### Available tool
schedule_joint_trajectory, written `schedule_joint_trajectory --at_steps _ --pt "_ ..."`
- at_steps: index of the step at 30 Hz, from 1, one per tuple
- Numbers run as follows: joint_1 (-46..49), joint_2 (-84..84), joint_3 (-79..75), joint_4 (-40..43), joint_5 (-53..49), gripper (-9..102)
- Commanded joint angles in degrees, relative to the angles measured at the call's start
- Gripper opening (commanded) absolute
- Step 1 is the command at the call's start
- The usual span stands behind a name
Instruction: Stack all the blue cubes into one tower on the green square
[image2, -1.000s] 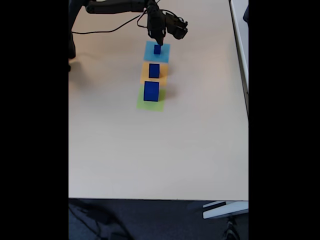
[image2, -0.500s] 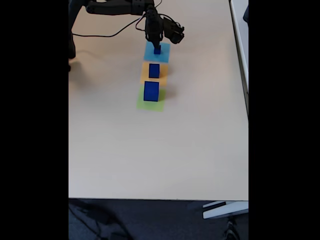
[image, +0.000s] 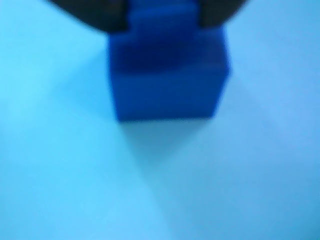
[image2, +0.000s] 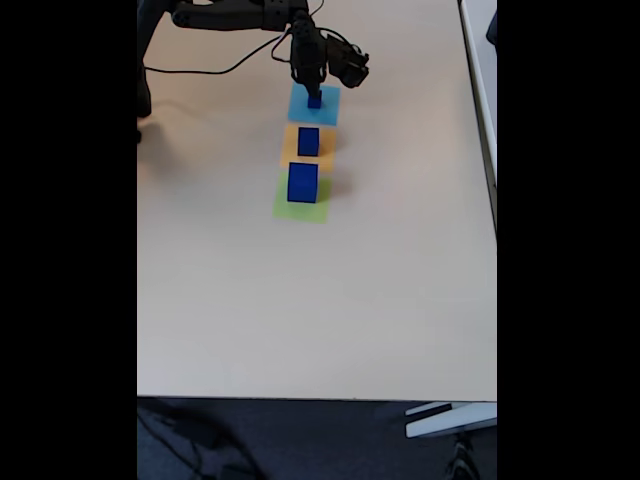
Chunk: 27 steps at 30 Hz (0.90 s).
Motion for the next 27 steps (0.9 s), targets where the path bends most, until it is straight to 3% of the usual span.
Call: schedule_joint_trajectory --at_steps 1,27 --pt "0.4 3.3 -0.8 -1.0 -0.6 0" --pt "0.3 2.6 -1.7 -1.0 -1.1 4"
